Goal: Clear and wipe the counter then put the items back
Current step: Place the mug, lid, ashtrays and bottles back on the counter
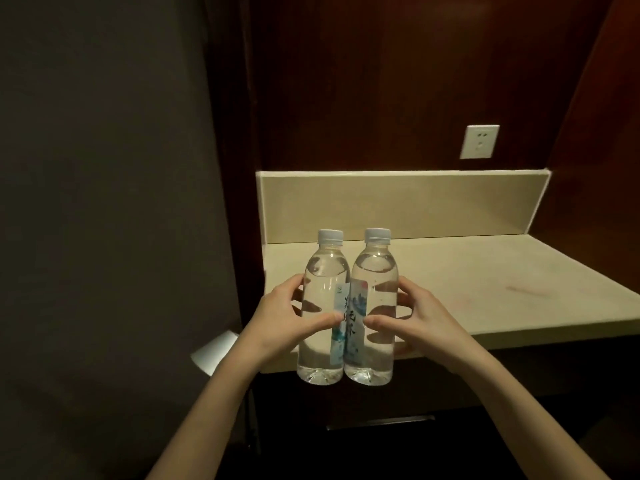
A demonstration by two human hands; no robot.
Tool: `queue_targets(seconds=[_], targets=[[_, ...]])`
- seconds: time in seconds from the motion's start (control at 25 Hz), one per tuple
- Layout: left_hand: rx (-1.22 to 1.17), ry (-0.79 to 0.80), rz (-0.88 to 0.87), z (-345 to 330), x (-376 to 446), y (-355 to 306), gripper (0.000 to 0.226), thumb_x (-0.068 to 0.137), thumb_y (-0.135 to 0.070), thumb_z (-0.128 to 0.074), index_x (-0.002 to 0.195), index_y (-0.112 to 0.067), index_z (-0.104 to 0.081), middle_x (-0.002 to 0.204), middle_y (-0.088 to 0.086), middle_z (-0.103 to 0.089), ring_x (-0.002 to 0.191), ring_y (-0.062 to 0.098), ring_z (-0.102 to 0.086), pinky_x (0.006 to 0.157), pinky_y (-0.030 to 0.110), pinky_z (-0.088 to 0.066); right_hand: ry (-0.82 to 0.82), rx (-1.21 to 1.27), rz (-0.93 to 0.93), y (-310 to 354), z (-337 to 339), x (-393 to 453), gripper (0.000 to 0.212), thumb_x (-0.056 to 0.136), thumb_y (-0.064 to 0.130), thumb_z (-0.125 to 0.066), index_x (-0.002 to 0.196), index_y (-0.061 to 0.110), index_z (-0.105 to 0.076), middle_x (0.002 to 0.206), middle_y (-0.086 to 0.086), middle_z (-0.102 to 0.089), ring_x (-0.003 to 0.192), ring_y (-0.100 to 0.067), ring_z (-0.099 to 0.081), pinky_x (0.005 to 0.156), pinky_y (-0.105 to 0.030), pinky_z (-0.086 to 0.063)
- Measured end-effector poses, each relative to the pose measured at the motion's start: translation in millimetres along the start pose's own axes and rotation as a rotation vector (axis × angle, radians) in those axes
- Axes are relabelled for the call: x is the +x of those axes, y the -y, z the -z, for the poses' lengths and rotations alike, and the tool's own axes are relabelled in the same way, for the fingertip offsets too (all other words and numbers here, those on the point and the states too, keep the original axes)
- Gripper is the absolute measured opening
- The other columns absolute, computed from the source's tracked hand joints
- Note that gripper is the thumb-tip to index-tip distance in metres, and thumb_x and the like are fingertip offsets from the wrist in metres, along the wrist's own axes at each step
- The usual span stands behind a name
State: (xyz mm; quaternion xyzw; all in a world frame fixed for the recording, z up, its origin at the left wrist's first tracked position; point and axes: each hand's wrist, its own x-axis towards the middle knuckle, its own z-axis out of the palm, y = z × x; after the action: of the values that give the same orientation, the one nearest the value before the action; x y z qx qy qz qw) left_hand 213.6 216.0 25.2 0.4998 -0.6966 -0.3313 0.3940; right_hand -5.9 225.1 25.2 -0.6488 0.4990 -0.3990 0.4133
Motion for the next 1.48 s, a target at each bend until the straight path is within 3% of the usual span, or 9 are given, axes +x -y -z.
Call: queue_targets(seconds=[0.08,0.2,0.36,0.48,0.68,0.88,1.04,1.24,1.48], targets=[[0.012,0.026,-0.036,-14.0,16.9,-10.3,0.038,0.072,-0.037,-0.079,0.098,-0.041,-0.052,0.097,-0.013,-0.063,0.089,0.001,-0.062,0.068,0.018,-0.051,-0.051,-0.019,0.001,-2.1,18.3,0.8,0.047,0.075,0.023,-0.078,0.115,0.027,-0.053,0.112,-0.003,-0.062,0.09,-0.021,-0.069,0.059,-0.031,-0.058],[0.003,0.072,-0.072,-34.5,42.2,-19.0,0.047,0.071,-0.039,-0.079,0.11,-0.033,-0.052,0.099,-0.007,-0.065,0.089,0.005,-0.062,0.062,0.016,-0.047,-0.128,-0.05,0.009,-6.7,42.5,3.4,0.048,0.077,0.022,-0.076,0.116,0.028,-0.049,0.109,0.004,-0.059,0.091,-0.016,-0.066,0.054,-0.023,-0.055],[-0.021,0.089,-0.084,-65.2,74.6,-24.0,0.053,0.07,-0.039,-0.081,0.114,-0.029,-0.053,0.101,-0.005,-0.064,0.09,0.009,-0.063,0.064,0.021,-0.05,-0.177,-0.08,0.012,-22.3,75.5,15.6,0.052,0.076,0.024,-0.078,0.118,0.029,-0.049,0.107,0.011,-0.055,0.093,-0.014,-0.064,0.059,-0.029,-0.059],[-0.02,0.084,-0.085,-88.2,106.3,-22.9,0.059,0.067,-0.037,-0.083,0.117,-0.026,-0.053,0.103,-0.002,-0.064,0.09,0.012,-0.065,0.069,0.027,-0.055,-0.202,-0.133,0.017,-38.0,103.8,37.9,0.055,0.074,0.026,-0.079,0.119,0.029,-0.048,0.11,0.005,-0.057,0.096,-0.014,-0.063,0.062,-0.033,-0.06],[-0.014,-0.023,-0.041,-127.5,173.2,-10.2,0.062,0.063,-0.032,-0.087,0.116,-0.025,-0.056,0.102,0.001,-0.066,0.086,0.016,-0.068,0.081,0.038,-0.057,-0.268,-0.21,0.036,-66.3,160.3,93.1,0.052,0.072,0.027,-0.08,0.113,0.023,-0.048,0.105,-0.001,-0.059,0.095,-0.017,-0.061,0.068,-0.042,-0.06],[-0.057,-0.182,0.038,-167.5,220.5,2.0,0.06,0.065,-0.023,-0.087,0.115,-0.022,-0.053,0.104,-0.004,-0.063,0.091,0.015,-0.064,0.082,0.028,-0.051,-0.285,-0.258,0.03,-112.5,204.1,145.1,0.059,0.068,0.027,-0.083,0.112,0.025,-0.044,0.101,0.003,-0.06,0.091,-0.016,-0.061,0.08,-0.049,-0.055],[-0.092,-0.258,0.098,-190.4,250.7,8.9,0.063,0.066,-0.021,-0.086,0.118,-0.021,-0.051,0.11,-0.002,-0.065,0.098,0.014,-0.063,0.087,0.029,-0.05,-0.327,-0.225,0.036,-139.2,219.5,173.6,0.064,0.066,0.025,-0.085,0.115,0.022,-0.044,0.103,-0.002,-0.061,0.089,-0.02,-0.063,0.08,-0.043,-0.055],[-0.11,-0.301,0.148,-206.4,271.6,13.8,0.062,0.068,-0.017,-0.084,0.119,-0.022,-0.049,0.109,-0.005,-0.063,0.098,0.014,-0.062,0.083,0.024,-0.045,-0.334,-0.223,0.057,-158.4,230.0,203.2,0.066,0.066,0.021,-0.085,0.118,0.019,-0.044,0.102,-0.001,-0.061,0.091,-0.023,-0.062,0.076,-0.032,-0.048],[-0.09,-0.326,0.189,-221.2,283.9,21.8,0.062,0.067,-0.016,-0.084,0.118,-0.023,-0.048,0.107,-0.005,-0.063,0.098,0.016,-0.063,0.086,0.029,-0.05,-0.321,-0.232,0.014,-177.7,235.2,219.8,0.068,0.067,0.026,-0.083,0.118,0.02,-0.039,0.107,-0.004,-0.063,0.095,-0.024,-0.061,0.08,-0.037,-0.05]])
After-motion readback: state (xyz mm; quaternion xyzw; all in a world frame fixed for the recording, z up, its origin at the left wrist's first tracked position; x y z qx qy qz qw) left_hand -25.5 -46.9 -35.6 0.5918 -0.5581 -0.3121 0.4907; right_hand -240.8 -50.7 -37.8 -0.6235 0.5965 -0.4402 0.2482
